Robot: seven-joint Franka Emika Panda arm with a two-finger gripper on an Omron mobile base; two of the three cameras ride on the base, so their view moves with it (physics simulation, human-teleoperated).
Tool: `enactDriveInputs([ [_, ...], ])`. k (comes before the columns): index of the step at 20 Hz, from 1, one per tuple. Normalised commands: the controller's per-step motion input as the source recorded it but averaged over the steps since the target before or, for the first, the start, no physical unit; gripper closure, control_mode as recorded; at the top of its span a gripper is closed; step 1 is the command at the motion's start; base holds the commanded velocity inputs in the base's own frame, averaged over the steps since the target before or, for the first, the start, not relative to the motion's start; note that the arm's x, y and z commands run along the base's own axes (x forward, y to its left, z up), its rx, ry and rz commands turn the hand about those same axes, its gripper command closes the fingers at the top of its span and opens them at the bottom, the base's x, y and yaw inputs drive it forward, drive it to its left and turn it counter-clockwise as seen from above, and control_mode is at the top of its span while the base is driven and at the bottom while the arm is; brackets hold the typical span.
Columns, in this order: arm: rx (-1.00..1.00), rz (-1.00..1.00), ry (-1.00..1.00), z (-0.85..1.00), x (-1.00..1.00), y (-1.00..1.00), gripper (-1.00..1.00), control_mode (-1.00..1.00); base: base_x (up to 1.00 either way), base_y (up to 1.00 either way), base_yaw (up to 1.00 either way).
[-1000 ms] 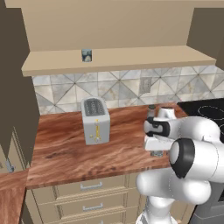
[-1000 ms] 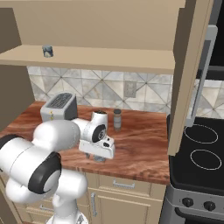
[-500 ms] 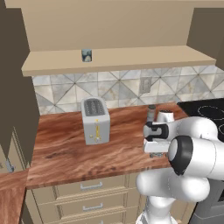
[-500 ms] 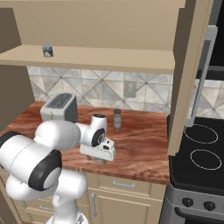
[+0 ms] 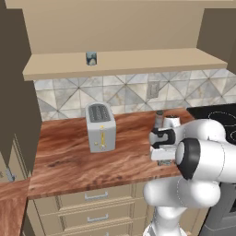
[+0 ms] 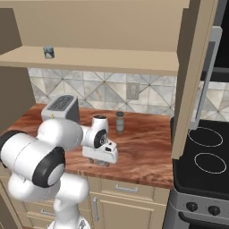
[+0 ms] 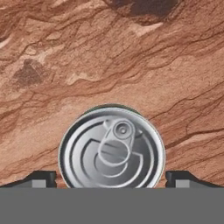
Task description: Restock the canned food cabinet by taking the new fresh canned food from the counter and placing it in the cabinet. Then, take the old canned food from the cabinet and place it on the counter.
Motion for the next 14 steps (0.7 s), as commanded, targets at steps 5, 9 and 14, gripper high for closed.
enactDriveInputs([
  [5, -0.03, 0.00, -0.03, -0.23, 0.27, 0.00, -1.00, -1.00, 0.00, 0.00, 0.00],
  [9, -0.02, 0.00, -0.03, -0.15, 0.09, 0.00, 1.00, -1.00, 0.00, 0.00, 0.00],
  [14, 0.00, 0.00, -0.01, 0.00, 0.00, 0.00, 1.00, -1.00, 0.00, 0.00, 0.00],
])
